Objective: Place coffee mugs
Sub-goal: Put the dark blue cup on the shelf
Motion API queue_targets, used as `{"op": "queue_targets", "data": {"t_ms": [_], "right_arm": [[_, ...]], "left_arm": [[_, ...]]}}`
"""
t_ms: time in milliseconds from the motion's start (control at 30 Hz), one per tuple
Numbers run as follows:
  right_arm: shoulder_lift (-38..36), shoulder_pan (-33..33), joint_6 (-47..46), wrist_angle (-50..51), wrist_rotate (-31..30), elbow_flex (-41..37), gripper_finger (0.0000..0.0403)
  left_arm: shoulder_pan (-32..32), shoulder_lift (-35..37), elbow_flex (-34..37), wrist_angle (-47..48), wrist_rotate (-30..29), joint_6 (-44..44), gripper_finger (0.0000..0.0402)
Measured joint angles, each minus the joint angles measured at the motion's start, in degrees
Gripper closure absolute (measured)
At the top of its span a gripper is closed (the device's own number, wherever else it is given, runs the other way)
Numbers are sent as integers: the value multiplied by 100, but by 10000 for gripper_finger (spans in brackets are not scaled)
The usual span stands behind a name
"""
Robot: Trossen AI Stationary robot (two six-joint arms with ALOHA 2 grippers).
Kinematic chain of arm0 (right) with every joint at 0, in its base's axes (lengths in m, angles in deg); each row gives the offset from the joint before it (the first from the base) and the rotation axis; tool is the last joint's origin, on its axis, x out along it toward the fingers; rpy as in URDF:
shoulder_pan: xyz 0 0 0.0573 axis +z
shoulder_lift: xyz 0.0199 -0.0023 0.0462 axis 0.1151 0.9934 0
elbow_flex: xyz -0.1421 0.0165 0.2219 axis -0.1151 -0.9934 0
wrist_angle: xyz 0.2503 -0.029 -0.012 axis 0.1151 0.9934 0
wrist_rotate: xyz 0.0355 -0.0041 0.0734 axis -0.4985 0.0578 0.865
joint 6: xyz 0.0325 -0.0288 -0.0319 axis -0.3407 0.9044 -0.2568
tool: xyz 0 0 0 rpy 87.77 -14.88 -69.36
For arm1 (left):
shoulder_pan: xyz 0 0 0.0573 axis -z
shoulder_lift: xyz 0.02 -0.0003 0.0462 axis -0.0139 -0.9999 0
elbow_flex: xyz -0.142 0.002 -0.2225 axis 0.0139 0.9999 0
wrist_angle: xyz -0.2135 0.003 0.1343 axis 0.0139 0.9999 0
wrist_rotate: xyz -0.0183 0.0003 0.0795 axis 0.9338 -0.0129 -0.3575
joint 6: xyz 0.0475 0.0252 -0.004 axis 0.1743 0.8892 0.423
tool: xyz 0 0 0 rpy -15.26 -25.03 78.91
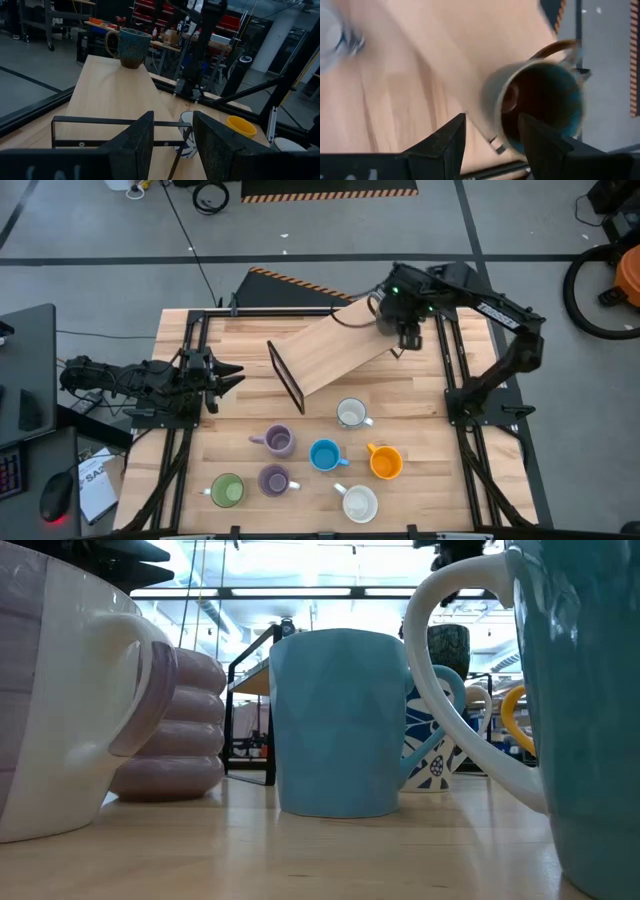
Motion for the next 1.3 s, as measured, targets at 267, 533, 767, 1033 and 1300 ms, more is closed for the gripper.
{"op": "queue_targets", "data": {"t_ms": [267,533,767,1033,1300], "right_arm": [[-582,-28,1207,-185,-803,-1147,217],[-615,47,1859,-317,-1371,-1236,217],[-611,-323,2933,-673,-914,-1236,218],[-409,-701,3087,-623,-407,-1236,218],[14,-746,3233,-634,-362,-1237,260]], "left_arm": [[0,0,0,0,-1,59,260],[0,-1,0,-4,-1,44,260],[2,-1,0,-4,-2,39,260],[0,0,0,-4,-2,46,260],[1,2,0,6,-1,55,260]]}}
